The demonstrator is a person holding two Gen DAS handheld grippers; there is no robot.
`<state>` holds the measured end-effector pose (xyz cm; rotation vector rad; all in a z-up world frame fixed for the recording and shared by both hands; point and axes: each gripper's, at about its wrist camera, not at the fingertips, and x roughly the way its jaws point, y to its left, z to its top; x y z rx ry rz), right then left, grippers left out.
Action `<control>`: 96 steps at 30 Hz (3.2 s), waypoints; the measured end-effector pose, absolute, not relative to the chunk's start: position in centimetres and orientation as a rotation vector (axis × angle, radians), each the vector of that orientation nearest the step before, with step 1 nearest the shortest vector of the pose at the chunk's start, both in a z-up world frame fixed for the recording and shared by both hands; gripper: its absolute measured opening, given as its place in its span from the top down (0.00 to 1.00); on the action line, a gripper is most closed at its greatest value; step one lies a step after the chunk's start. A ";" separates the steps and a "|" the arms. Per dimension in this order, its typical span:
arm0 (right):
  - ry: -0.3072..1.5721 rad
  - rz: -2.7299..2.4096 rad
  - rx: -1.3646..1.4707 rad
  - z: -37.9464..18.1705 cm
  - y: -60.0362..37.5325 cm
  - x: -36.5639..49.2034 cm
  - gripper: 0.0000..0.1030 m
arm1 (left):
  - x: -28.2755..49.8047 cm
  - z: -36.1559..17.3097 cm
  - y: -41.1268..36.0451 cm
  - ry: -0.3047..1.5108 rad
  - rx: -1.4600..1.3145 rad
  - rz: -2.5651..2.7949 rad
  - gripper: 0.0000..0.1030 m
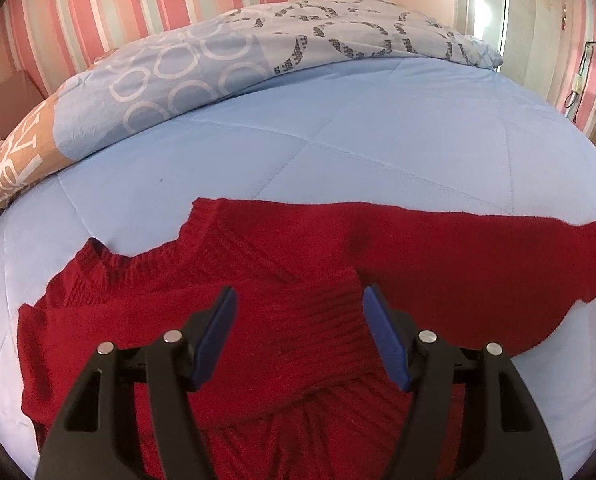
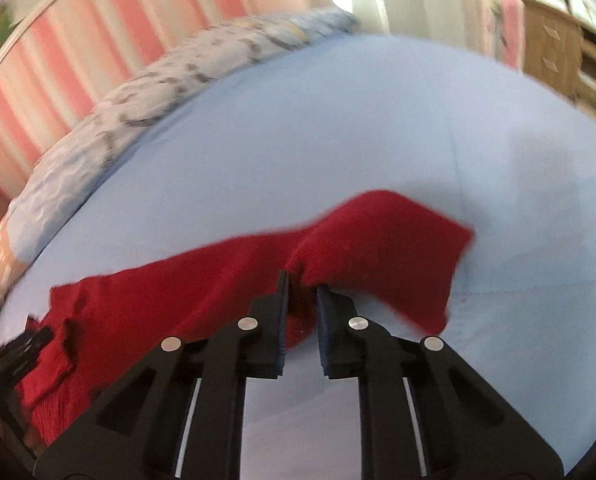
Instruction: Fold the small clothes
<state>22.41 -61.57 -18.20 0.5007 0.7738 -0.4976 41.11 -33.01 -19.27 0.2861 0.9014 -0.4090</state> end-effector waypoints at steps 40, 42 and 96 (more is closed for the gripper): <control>1.044 0.067 0.220 -18.5 -29.8 35.1 0.67 | 40.6 -18.9 -12.1 1.020 0.049 -0.311 0.35; 1.038 0.039 0.238 -18.4 -31.3 34.4 0.67 | 41.2 -19.5 -13.3 1.039 0.040 -0.318 0.35; 0.969 -0.081 0.300 -17.4 -36.4 30.5 0.46 | 43.0 -16.9 -9.7 0.864 0.167 -0.285 0.87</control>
